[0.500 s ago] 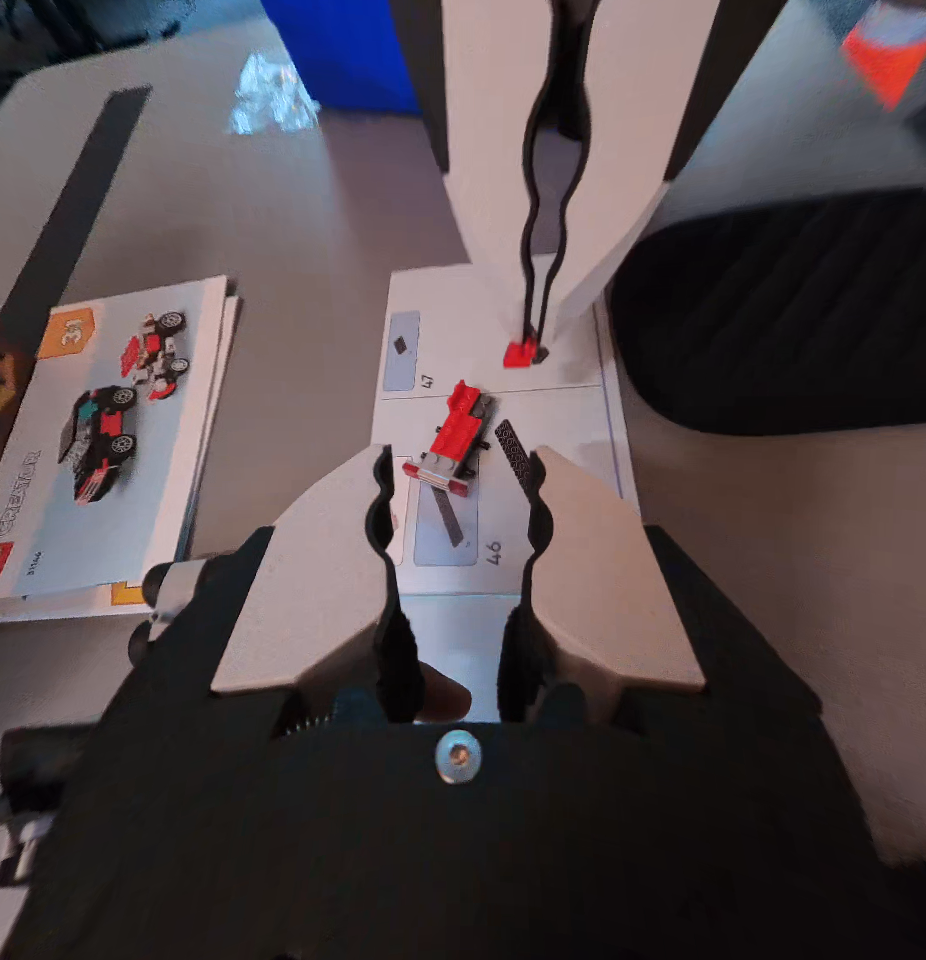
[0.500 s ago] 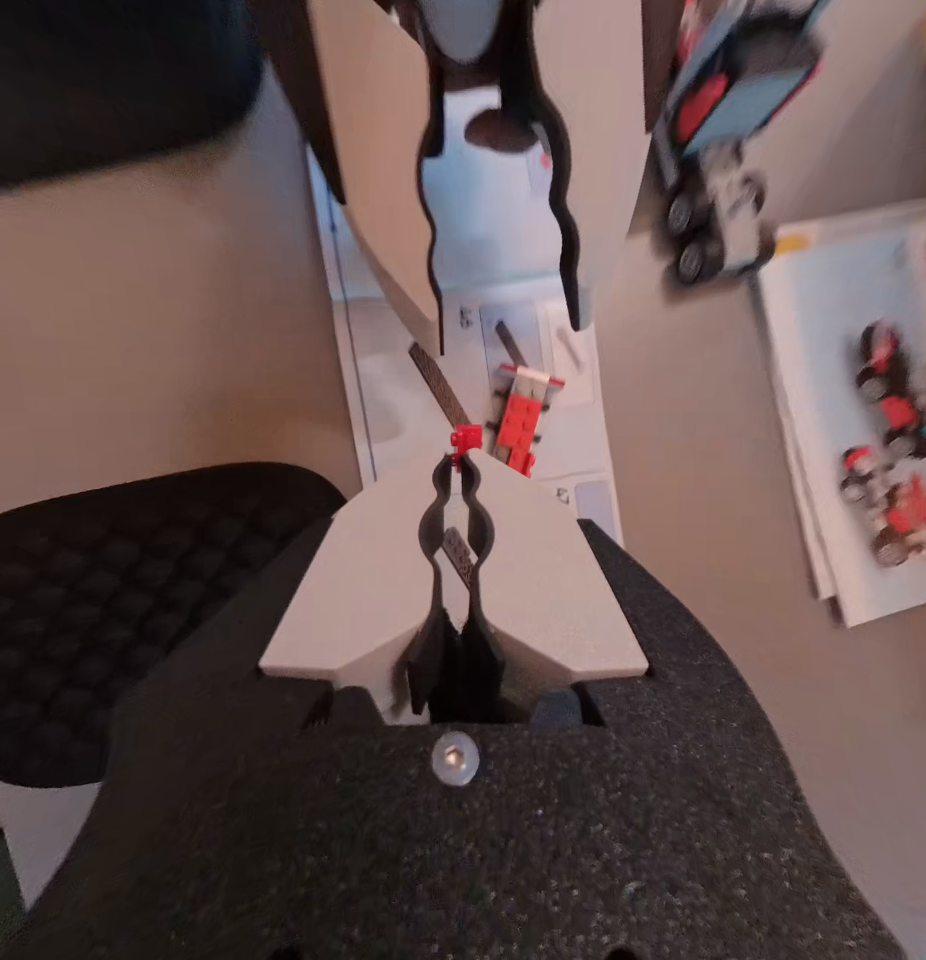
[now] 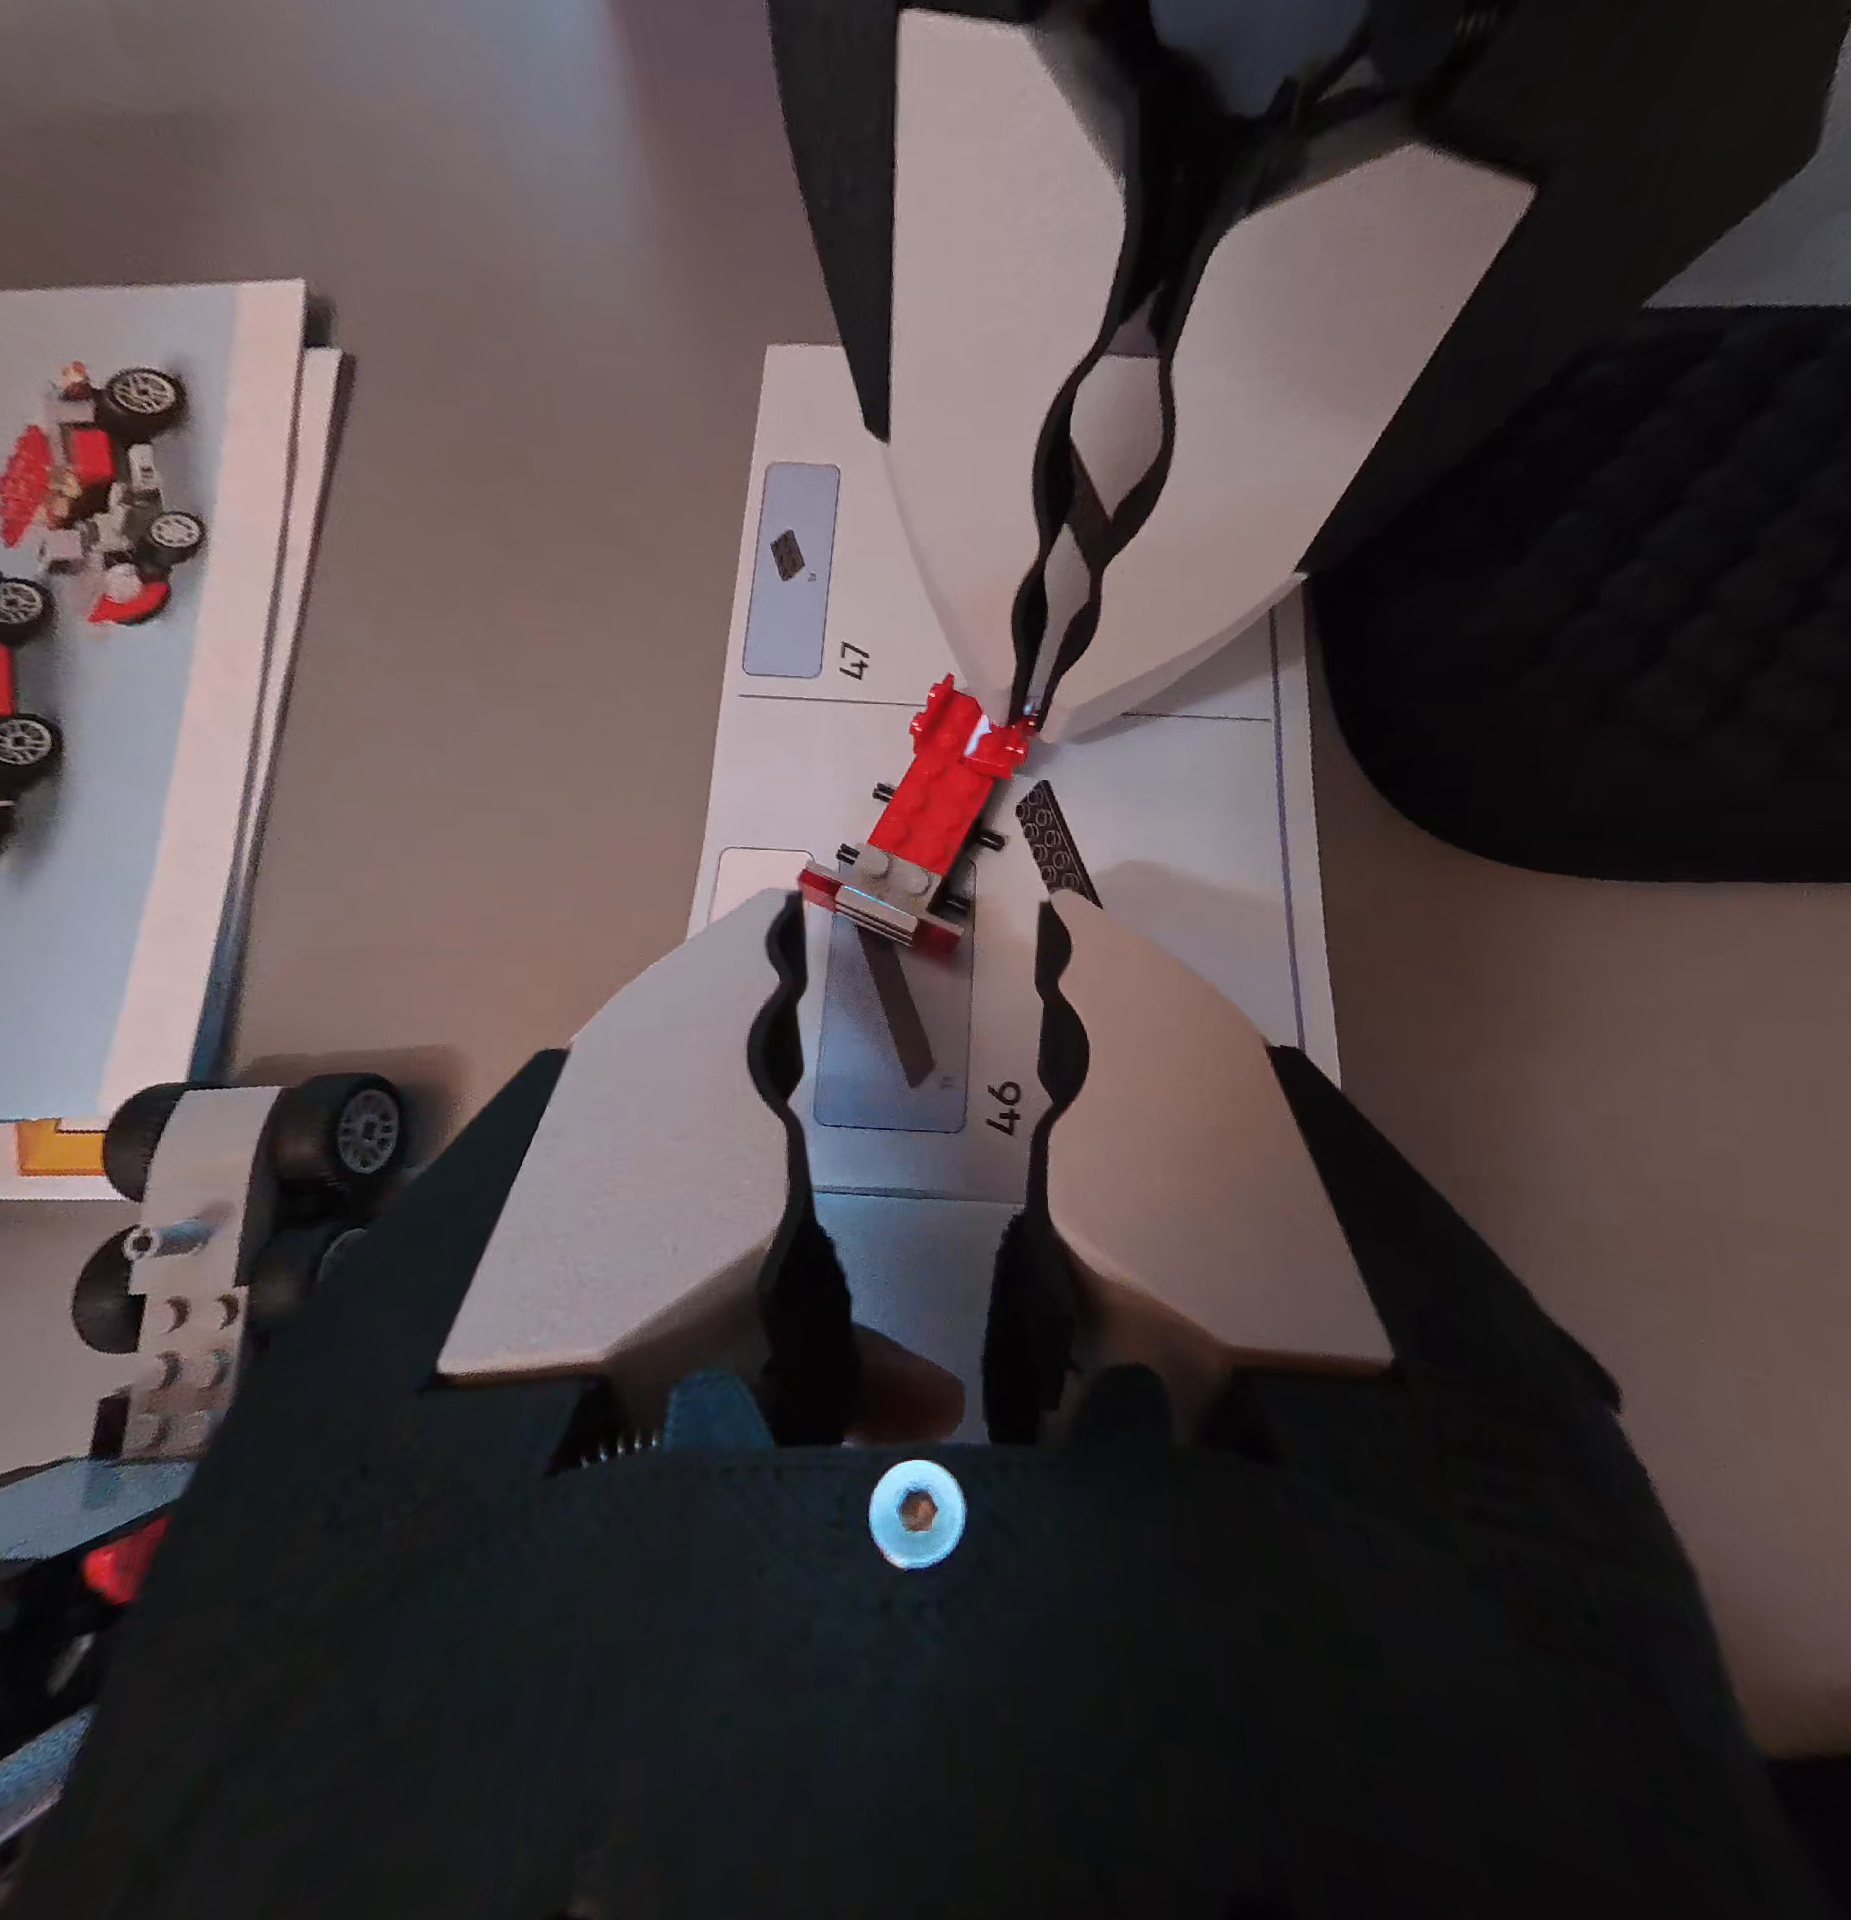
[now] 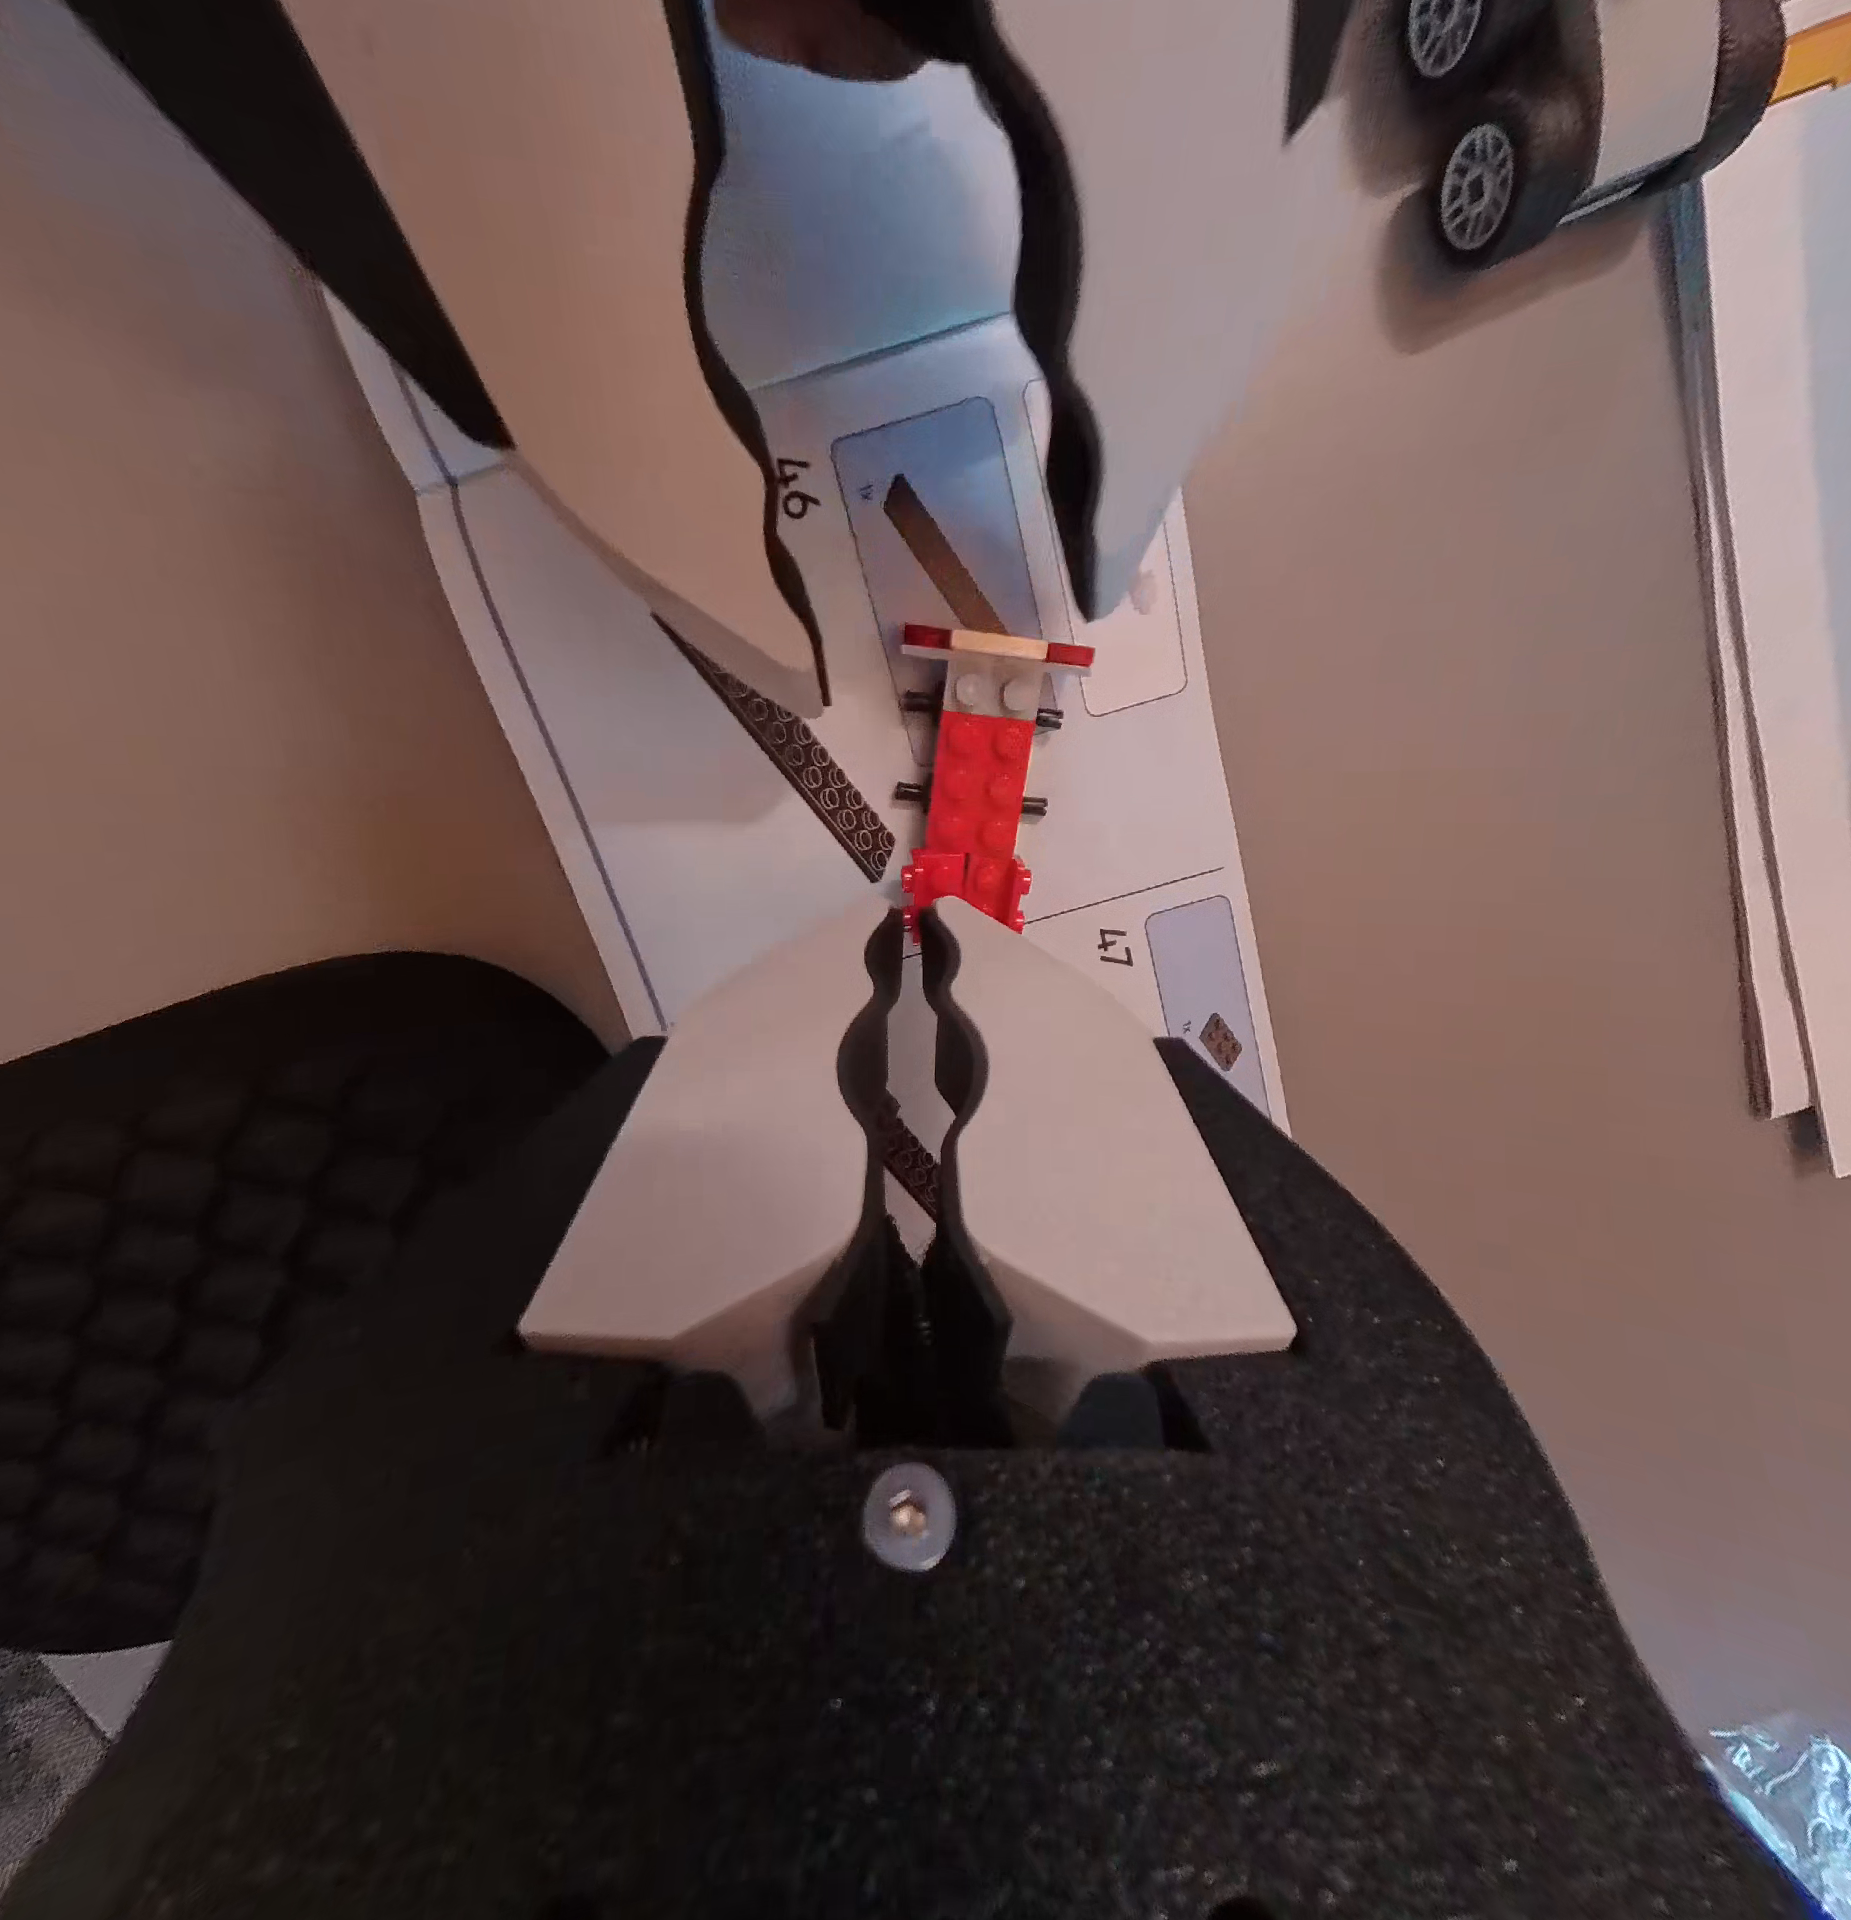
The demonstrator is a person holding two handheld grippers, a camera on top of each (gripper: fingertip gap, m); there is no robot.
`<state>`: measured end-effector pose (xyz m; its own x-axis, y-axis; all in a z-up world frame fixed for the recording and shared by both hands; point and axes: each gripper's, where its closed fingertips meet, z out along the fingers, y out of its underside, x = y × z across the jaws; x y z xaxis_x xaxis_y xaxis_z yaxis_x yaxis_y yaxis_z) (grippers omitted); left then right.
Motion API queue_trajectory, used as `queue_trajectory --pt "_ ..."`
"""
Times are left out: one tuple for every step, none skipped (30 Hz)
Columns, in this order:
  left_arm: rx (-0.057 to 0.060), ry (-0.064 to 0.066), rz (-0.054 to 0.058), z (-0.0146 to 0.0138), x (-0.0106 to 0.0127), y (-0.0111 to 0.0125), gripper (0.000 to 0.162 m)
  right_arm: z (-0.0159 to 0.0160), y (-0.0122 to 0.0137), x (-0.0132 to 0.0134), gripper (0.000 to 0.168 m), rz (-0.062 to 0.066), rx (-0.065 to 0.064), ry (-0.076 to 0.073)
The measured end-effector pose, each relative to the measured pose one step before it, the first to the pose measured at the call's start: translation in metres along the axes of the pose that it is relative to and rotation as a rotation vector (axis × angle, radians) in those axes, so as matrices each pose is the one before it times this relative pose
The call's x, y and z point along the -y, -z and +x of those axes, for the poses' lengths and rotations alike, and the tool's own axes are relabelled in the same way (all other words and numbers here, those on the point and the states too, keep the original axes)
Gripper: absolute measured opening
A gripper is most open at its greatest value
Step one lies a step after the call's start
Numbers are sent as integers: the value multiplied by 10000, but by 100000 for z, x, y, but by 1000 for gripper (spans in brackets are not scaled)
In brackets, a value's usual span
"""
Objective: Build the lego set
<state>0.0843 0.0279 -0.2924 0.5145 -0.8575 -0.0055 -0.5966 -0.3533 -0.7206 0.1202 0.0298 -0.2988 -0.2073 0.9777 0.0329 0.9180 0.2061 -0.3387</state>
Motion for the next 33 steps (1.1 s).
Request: queue_trajectory --pt "-112 30 -68 211 -126 -113 41 96 -40 -1 4 -60 -52 -30" --pt "-97 45 -45 182 -66 -116 41 58 -13 2 4 -80 -26 -28" --pt "2 24 -1 20 -9 -49 40 9 8 21 4 -61 -8 -45" --pt "7 10 12 9 2 5 40 4 -21 -9 4 -69 -11 -39" --pt "-28 26 38 46 34 32 40 -6 -17 -24 3 -56 -24 -24" --pt "-52 48 64 83 48 49 40 -3 -17 -11 3 -34 -17 -3" --pt "-65 65 49 74 -1 35 40 0 -6 -24 3 -34 3 -86" --pt "-51 60 39 52 -42 15 39 3 -10 -188 3 -151 -7 -55" --pt "-19 48 12 1 -84 -2 38 72 -55 -285 3 -226 -94 9" --pt "-2 8 -15 -8 -112 -22 38 -16 15 71 3 20 -79 108" --pt "-15 -25 -94 15 -199 -84 38 -4 -13 103 3 28 -87 148" --pt "2 -56 -135 19 -230 -124 38 -10 -12 136 3 32 -36 36" --pt "56 -93 -91 -34 -130 -99 38 -7 27 39 3 -54 12 -19" --pt "55 -87 -50 -28 -49 -40 38 8 1 1 3 -66 20 10" --pt "20 -31 25 -12 46 24 38 16 -33 -38 3 -57 13 8" --pt "-19 28 80 23 111 63 38 57 -10 -11 3 -37 4 -23" --pt "-47 57 62 36 71 54 38 91 3 -31 3 -50 -33 2" --pt "-46 52 25 54 10 7 38 111 -2 -21 3 -57 -68 46" --pt "-4 20 -6 0 -36 -37 38 52 -22 14 3 -44 -45 73" --pt "11 -22 21 -6 -20 -10 38 -7 2 15 3 -28 0 75" --pt "-4 -18 19 9 -5 2 39 -1 -6 7 3 -11 19 56" --pt "-9 24 1 6 -4 -8 39 7 7 15 3 35 53 -2" --pt "-9 44 11 1 8 1 39 1 -4 20 3 101 88 -49" --pt "-17 42 26 -9 4 16 39 0 -19 26 3 161 122 -96" --pt "-34 41 48 18 -1 6 39 -17 -51 -17 3 157 137 -80" --pt "-33 41 61 12 11 4 40 -7 2 25 3 178 92 -51" --pt "-28 30 50 3 10 13 40 -4 2 -2 3 120 63 -56" --pt "-22 14 30 4 7 1 40 2 5 9 3 76 46 1" --pt "-13 6 19 5 0 0 40 0 -2 6 3 37 49 45" --pt "-5 7 19 -4 1 -1 40 -8 -1 -2 3 5 62 46" --pt "1 -2 20 18 9 2 40 -7 1 6 3 -13 78 25" --pt "15 -17 18 3 1 -6 41 9 -1 14 3 -16 84 10" --pt "36 -23 12 -15 2 2 42 8 -11 38 3 -3 91 6"
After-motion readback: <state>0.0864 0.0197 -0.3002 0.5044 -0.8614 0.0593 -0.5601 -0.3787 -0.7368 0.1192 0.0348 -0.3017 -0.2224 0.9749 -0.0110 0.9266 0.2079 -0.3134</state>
